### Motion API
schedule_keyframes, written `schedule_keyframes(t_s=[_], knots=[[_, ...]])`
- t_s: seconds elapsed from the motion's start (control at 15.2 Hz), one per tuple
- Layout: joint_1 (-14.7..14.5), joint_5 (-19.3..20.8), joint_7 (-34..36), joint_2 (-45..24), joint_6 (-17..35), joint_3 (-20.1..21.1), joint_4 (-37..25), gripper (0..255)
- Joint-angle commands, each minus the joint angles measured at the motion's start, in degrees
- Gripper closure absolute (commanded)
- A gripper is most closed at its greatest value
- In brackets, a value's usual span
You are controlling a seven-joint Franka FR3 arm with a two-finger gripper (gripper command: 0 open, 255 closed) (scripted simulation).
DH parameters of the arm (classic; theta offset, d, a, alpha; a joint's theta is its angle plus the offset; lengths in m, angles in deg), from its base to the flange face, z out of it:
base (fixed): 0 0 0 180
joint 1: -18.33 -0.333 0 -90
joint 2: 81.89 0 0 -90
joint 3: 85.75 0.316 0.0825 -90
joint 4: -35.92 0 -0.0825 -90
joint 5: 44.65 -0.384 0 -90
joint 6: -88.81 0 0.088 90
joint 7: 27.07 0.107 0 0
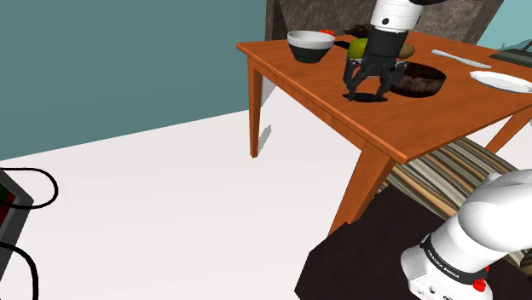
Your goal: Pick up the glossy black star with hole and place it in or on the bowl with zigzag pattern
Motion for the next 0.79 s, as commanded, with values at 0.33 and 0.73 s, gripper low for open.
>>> schedule_keyframes(t_s=[0.33,0.73], knots=[[0.26,0.43,0.23,-1.42,-5.12,-0.32,-6.52,255],[0.47,0.76,0.45,-2.91,-9.49,-0.54,-12.36,255]])
